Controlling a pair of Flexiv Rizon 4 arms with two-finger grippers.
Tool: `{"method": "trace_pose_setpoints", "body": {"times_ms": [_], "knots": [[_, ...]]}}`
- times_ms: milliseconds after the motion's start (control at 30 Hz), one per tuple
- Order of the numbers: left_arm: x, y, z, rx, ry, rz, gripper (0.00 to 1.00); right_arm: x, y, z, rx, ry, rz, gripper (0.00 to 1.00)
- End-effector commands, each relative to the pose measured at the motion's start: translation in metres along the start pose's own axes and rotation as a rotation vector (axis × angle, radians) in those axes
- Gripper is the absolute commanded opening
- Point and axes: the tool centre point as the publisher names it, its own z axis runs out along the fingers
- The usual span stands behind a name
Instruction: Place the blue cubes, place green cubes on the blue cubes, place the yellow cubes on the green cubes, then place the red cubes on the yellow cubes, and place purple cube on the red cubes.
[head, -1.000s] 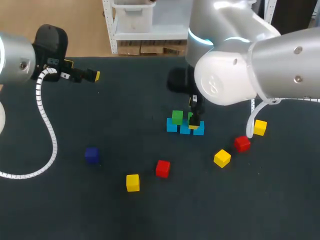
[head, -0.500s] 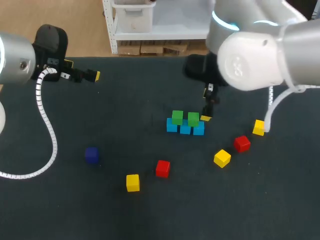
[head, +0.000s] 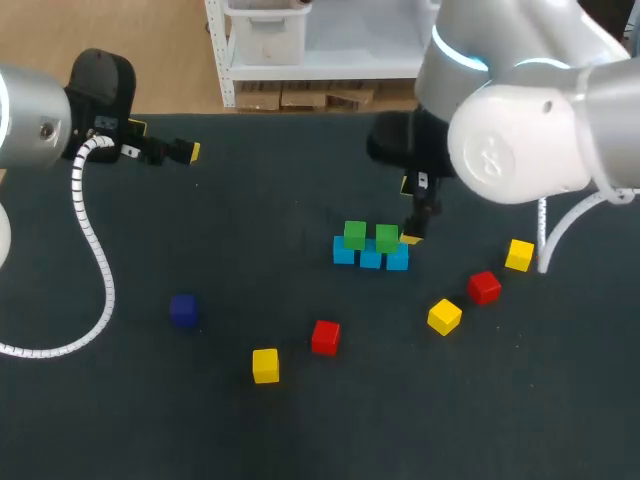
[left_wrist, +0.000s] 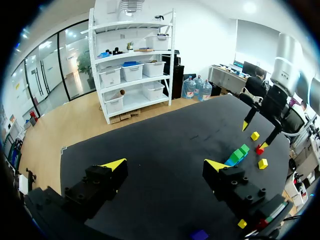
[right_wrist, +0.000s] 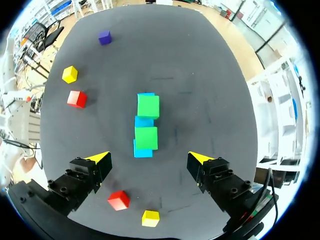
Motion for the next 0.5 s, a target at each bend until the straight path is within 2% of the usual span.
{"method": "trace_pose_setpoints", "body": {"times_ms": [33, 467, 500], "knots": [[0.001, 0.003, 0.0, 0.012, -0.004, 0.002, 1.0, -0.009, -0.007, 0.01, -0.002, 0.042, -0.023, 1.0], [0.001, 0.003, 0.0, 0.012, -0.004, 0.002, 1.0, -0.016, -0.01, 0.025, -0.034, 0.08, -0.059, 1.0], [0.001, 0.003, 0.0, 0.012, -0.004, 0.002, 1.0, -0.016, -0.01, 0.026, -0.035, 0.082, -0.059, 0.95]]}}
